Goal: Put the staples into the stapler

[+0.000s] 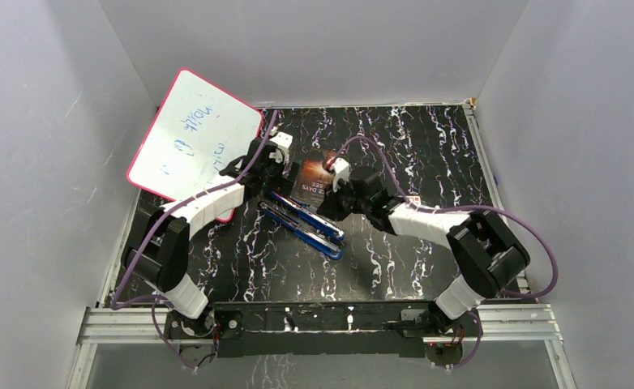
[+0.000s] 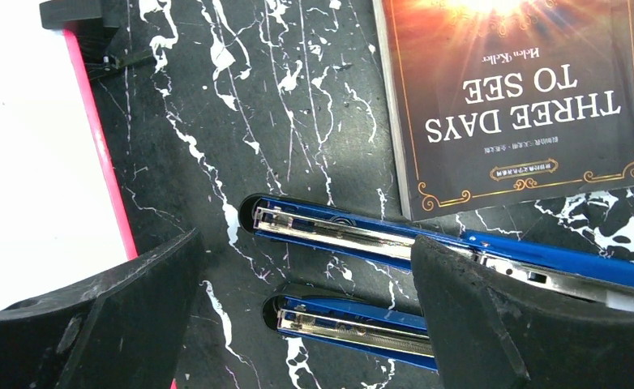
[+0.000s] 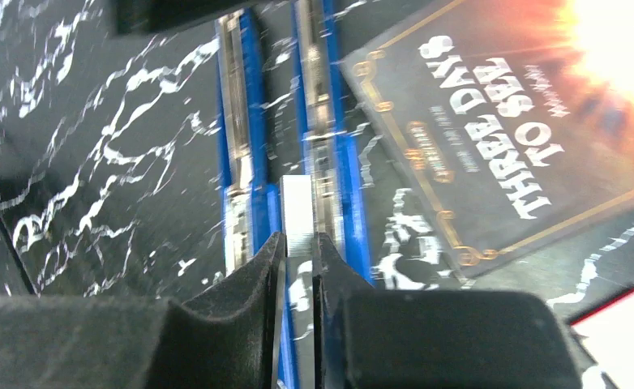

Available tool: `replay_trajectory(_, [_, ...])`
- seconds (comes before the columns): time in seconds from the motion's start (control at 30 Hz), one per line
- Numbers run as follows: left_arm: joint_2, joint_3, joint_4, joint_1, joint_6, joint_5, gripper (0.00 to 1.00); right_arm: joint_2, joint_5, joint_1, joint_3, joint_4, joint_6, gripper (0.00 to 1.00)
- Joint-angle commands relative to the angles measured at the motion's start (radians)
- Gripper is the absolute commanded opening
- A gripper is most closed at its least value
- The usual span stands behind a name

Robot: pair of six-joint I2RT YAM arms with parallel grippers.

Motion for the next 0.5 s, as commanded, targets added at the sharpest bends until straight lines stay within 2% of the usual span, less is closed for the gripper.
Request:
replay_trajectory(0.0, [-0.048,0.011,-0.010,0.001,-0.036,-0.060,0.98,-0.095,0.158,0.187,-0.018,-0.024,-0.166,0.19])
replay_trajectory(0.2, [-0.052,0.013,-0.013,0.005,-0.045,-0.070,0.98,-0.122,0.228,0.375,-0.077,0.087,-0.248,0.18])
replay_trajectory(0.47, [-0.051,0.010,-0.008,0.005,-0.041,-0.064,0.98,0.022,0.220,0.521,-0.068,0.221,-0.362,0.18])
